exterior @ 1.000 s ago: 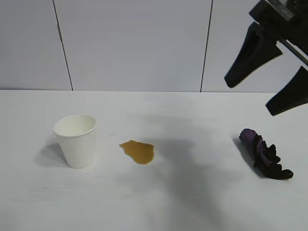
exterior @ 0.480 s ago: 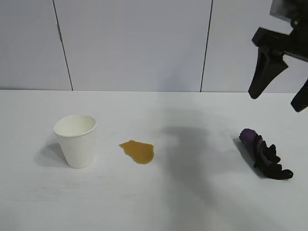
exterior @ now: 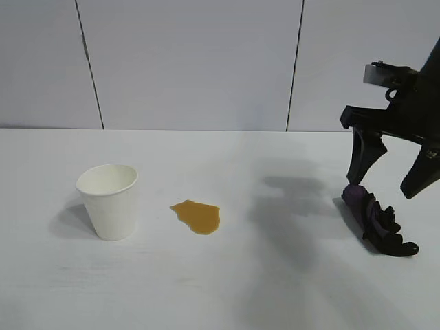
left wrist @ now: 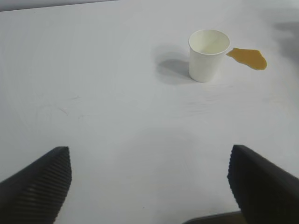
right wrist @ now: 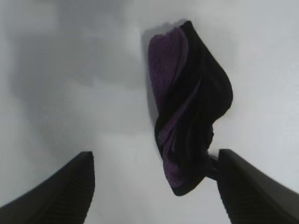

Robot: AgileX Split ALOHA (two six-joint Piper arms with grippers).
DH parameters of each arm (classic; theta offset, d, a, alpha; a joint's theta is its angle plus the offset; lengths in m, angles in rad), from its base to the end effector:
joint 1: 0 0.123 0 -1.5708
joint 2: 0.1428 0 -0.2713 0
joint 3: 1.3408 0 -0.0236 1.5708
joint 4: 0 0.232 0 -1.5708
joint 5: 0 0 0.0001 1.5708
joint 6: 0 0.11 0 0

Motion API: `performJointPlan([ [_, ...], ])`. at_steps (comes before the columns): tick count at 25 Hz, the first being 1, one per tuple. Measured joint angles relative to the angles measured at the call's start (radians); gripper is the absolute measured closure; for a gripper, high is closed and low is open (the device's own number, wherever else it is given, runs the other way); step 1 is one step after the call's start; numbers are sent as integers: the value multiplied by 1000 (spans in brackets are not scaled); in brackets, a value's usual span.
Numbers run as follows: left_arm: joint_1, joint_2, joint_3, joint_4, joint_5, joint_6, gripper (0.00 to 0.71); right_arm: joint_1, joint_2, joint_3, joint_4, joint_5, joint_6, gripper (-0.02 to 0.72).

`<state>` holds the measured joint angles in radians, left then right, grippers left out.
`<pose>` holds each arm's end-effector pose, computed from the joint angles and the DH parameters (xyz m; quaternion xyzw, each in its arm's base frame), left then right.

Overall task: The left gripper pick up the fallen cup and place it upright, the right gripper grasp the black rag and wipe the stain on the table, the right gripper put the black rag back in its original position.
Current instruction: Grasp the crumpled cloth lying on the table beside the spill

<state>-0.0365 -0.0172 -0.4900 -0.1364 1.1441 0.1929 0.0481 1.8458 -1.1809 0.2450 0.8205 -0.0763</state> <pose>0.0026 -0.0137 0.2497 0.1053 0.8641 -0.0296 0.4913 0.3361 0.0357 0.1577 0.0137 0.9916 0.0950 0.0869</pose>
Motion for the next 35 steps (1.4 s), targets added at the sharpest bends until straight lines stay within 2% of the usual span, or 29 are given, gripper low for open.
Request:
performJointPlan([
  [11,0,0,0,0,0,0,53,0,81,-1,-18,-58,1,201],
  [16,0,0,0,0,0,0,53,0,109,-2,-36,-61,6,215],
  [19,0,0,0,0,0,0,53,0,121,-2,-38,-61,18,296],
  [23,0,0,0,0,0,0,53,0,122,-4,-40,-61,23,560],
  [25,0,0,0,0,0,0,53,0,122,-9,-40,-61,23,629],
  [30,0,0,0,0,0,0,53,0,122,-10,-36,-47,23,632],
  [35,0,0,0,0,0,0,53,6,121,-10,32,-27,16,632],
])
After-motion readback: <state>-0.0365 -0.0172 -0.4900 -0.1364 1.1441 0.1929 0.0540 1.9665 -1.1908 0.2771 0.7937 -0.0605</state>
